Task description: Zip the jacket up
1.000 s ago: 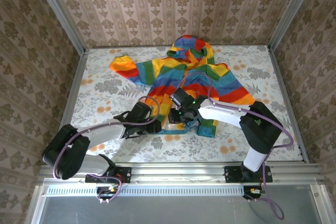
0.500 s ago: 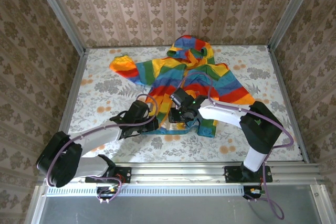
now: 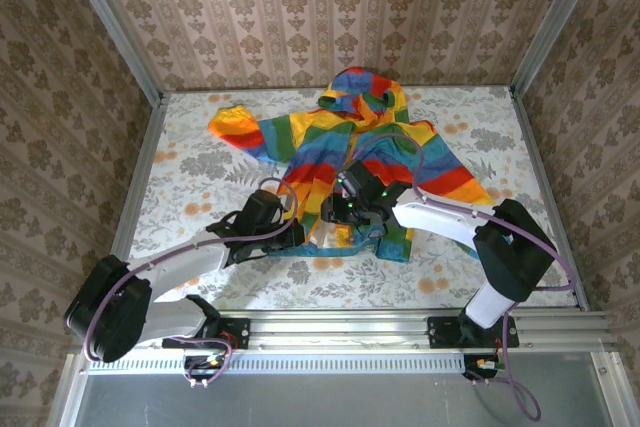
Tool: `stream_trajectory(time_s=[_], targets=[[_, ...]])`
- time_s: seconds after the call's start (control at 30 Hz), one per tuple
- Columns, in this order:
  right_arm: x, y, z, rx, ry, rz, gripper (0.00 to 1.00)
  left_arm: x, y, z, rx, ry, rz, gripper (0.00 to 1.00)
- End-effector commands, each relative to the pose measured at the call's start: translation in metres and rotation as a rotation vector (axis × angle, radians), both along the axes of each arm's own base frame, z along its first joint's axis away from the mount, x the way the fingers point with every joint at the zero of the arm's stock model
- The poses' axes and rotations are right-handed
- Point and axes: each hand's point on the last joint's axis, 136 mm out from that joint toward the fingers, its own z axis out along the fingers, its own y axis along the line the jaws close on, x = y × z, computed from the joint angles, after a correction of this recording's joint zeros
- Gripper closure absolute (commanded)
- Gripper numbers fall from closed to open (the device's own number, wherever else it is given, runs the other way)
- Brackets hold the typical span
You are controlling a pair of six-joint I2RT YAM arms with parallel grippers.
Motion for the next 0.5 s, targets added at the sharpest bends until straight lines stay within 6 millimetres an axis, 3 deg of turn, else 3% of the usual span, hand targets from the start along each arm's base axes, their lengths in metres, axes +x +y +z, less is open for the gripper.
stream_trajectory(time_s=[0.0,0.2,0.47], targets=[[-0.002,0.009,-0.002,0.07,0.038,-0.012,0.58,0.001,-0.011,0.015,-0.08,-0.006,-0.002,1.0],[-0.002,0.019,-0.009,0.13,0.084,-0.029,0.51,0.0,-0.012,0.019,-0.111,-0.006,0.013,1.0],[-0.003,0.04,-0.017,0.248,0.159,-0.041,0.52,0.002,-0.018,0.022,-0.158,-0.001,0.017,1.0]])
